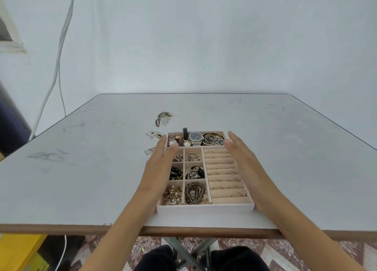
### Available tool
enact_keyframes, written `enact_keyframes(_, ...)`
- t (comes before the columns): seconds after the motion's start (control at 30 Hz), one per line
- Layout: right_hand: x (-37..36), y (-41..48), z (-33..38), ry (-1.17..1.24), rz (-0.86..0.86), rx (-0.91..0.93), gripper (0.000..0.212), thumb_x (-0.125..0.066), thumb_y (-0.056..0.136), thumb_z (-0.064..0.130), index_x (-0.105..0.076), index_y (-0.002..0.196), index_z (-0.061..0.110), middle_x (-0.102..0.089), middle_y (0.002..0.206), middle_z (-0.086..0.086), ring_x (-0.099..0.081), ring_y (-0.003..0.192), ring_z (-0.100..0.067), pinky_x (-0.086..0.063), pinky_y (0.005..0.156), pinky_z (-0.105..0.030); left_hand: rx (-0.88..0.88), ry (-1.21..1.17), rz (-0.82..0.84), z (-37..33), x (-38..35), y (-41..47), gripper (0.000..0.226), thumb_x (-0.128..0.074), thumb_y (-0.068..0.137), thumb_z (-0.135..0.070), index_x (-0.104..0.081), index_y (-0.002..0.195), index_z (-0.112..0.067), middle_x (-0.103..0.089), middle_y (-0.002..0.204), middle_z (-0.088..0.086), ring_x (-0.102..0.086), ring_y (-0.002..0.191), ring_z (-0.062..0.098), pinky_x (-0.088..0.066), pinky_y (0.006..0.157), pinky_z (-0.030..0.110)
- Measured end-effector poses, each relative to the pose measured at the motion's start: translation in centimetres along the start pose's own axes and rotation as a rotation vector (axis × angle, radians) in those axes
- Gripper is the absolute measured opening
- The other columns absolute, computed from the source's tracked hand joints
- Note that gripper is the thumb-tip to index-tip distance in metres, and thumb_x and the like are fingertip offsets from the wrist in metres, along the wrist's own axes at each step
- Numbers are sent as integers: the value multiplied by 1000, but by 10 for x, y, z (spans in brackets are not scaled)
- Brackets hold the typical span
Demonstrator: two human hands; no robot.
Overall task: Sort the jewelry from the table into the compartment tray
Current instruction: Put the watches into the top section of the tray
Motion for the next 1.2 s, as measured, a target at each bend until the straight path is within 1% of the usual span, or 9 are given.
enact_keyframes(0.23,-3,-1,1,-9,0,-25,49,-39,94,56,-30,142,51,-28,150,23,-26,138,-3,-24,99,-27,16,-93,-26,-5,0,-1,44,-40,99,-34,-34,141,-42,-30,151,-15,-28,137,10,-26,96,29)
enact_keyframes(0.47,0,-3,6,49,7,-30,49,-37,92,60,-32,141,52,-27,149,26,-25,138,-1,-23,100,-28,11,-160,-38,-6,2,0,42,-43,97,-27,-41,136,-42,-34,149,-11,-33,123,3,-26,91,30)
enact_keyframes(0.57,1,22,15,8,-35,-43,50,-39,94,55,-34,143,43,-33,140,22,-29,128,1,-22,98,-26,-1,-160,-42,-11,0,7,44,-44,96,-26,-41,136,-42,-34,150,-11,-34,127,6,-33,82,24)
enact_keyframes(0.67,12,40,26,-26,-59,-53,59,-39,94,56,-34,146,29,-32,150,10,-32,137,-10,-23,111,-31,-42,-160,-28,-30,-3,18,47,-48,93,-23,-42,136,-41,-35,148,-10,-35,118,4,-33,67,19)
enact_keyframes(0.77,18,47,45,48,-25,-1,63,-43,88,64,-37,143,34,-36,149,16,-36,136,-9,-26,115,-43,-67,-151,-34,-49,-6,40,50,-51,90,-21,-42,137,-37,-40,143,-9,-36,118,7,-36,81,26)
enact_keyframes(0.87,27,66,64,73,-13,7,66,-45,86,65,-39,142,31,-38,149,13,-37,136,-11,-27,115,-46,-83,-163,-35,-67,-9,69,45,-48,92,-24,-43,136,-33,-50,129,-7,-42,124,14,-39,97,38)
enact_keyframes(0.9,28,75,70,76,-12,4,68,-47,85,66,-39,143,30,-38,149,11,-37,137,-13,-27,115,-47,-91,-161,-33,-71,-10,80,44,-47,92,-25,-43,136,-33,-49,131,-5,-42,123,14,-40,95,35)
enact_keyframes(1.0,29,101,79,86,-38,25,66,-45,87,64,-34,145,33,-33,152,8,-31,140,-14,-25,115,-47,-111,-153,-11,-81,-15,111,45,-45,94,-27,-39,138,-31,-44,137,-3,-40,117,11,-34,69,18)
enact_keyframes(1.2,29,154,69,75,-26,41,67,-40,88,66,-32,146,34,-28,155,6,-28,141,-14,-22,116,-46,-106,-162,-1,-67,-30,161,44,-41,96,-28,-37,140,-31,-43,134,-4,-45,104,4,-35,67,19)
Point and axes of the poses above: each hand's wrist, its own y-axis towards the middle knuckle, its own x-axis out of the back of the hand, z = x × y, the point moved 1 cm from there along y, towards the middle knuckle
